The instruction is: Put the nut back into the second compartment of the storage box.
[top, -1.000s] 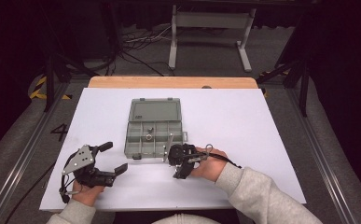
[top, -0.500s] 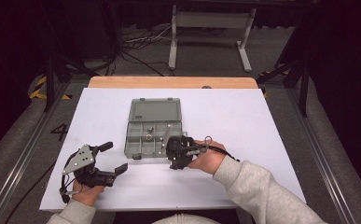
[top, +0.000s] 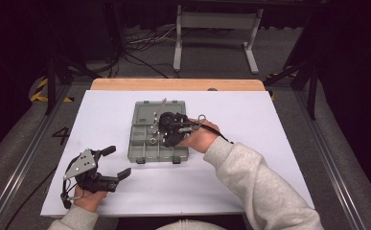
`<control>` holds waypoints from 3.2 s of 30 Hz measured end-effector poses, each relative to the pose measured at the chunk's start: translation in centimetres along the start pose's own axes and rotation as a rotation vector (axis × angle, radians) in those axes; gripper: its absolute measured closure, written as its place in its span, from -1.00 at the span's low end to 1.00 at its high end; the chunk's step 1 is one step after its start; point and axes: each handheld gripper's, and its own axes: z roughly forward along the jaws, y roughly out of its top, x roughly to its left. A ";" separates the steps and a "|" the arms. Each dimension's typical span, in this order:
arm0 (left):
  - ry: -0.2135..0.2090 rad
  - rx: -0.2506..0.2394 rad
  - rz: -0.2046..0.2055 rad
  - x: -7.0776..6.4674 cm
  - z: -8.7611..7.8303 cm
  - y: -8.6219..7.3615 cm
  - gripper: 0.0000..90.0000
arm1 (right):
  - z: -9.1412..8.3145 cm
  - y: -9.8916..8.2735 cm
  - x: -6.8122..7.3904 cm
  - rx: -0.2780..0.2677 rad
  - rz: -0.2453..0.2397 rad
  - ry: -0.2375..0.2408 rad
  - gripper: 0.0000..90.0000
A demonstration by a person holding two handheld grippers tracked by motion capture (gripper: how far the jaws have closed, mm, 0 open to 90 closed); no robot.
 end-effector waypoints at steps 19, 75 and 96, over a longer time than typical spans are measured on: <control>-0.007 0.006 0.001 0.1 0.0 0.0 -0.89 | 4.1 2.8 -4.3 0.002 0.067 -0.024 0.49; -0.020 -0.021 -0.002 -0.3 -0.1 0.2 -0.91 | -6.8 -19.6 4.3 -0.785 0.291 -0.380 -1.00; -0.042 -0.063 -0.010 -0.5 -0.3 0.3 -0.92 | -5.5 -27.4 6.9 -0.952 0.333 -0.428 -1.00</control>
